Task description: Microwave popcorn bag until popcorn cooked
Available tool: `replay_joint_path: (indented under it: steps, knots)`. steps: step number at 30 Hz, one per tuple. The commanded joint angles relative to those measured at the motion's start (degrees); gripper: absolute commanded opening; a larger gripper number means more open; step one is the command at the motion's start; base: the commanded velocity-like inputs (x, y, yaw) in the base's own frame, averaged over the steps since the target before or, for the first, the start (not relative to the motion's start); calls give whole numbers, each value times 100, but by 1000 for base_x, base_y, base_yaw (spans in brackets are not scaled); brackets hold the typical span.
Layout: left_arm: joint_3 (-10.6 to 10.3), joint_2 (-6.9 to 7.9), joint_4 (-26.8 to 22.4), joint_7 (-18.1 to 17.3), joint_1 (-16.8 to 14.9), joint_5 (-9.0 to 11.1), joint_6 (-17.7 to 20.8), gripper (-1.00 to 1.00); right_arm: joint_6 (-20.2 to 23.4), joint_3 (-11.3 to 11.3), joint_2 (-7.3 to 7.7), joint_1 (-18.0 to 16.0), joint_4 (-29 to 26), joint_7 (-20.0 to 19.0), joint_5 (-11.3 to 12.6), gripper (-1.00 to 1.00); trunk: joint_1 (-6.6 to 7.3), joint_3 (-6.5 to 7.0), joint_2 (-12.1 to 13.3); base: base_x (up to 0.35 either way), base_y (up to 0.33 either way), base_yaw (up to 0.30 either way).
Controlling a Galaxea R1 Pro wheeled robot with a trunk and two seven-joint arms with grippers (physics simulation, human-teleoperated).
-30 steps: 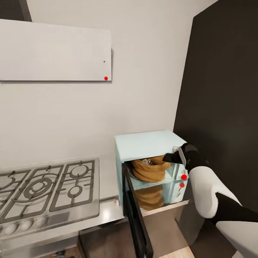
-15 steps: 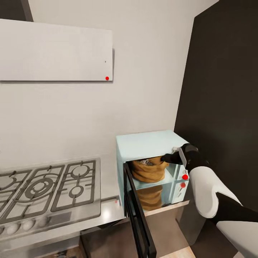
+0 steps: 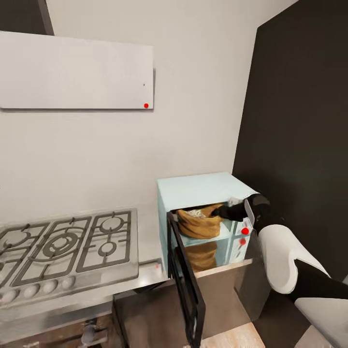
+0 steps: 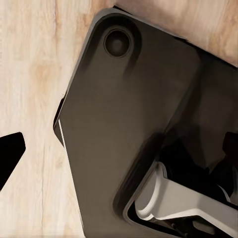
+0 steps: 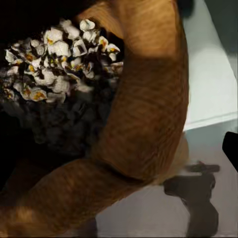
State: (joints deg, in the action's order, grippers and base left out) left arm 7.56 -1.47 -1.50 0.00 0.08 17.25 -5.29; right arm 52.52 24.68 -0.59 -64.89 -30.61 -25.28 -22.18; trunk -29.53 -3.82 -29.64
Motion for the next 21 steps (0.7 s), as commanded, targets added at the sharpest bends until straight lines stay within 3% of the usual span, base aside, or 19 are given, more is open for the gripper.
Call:
replay_joint_path:
  steps: [1,5,10,14,17,21]
  knots:
    - [44,-2,-8,0,1,-2,-7,100,15,41,62,-6,-7,-264,-44,100,1,-11,-10,-344,0,0]
    - [42,-3,-11,0,1,-4,-7,100,-47,67,420,-6,-15,-1282,-24,100,1,-11,-10,-330,0,0]
    - [41,-3,-12,0,1,-2,-12,100,-72,80,573,-6,-161,-1481,-13,100,1,-11,-10,-282,0,0]
    - [42,6,-15,0,1,-2,-15,100,-216,71,599,-3,-124,-1476,-96,100,1,-11,-10,-197,0,0]
    - [39,6,-15,0,1,-2,-14,100,-784,37,593,191,-162,-1507,-147,100,1,-11,-10,-31,0,0]
    - [36,6,-12,0,1,-2,-12,100,-2649,21,520,500,-104,-1505,-133,100,1,-11,-10,-4,0,0]
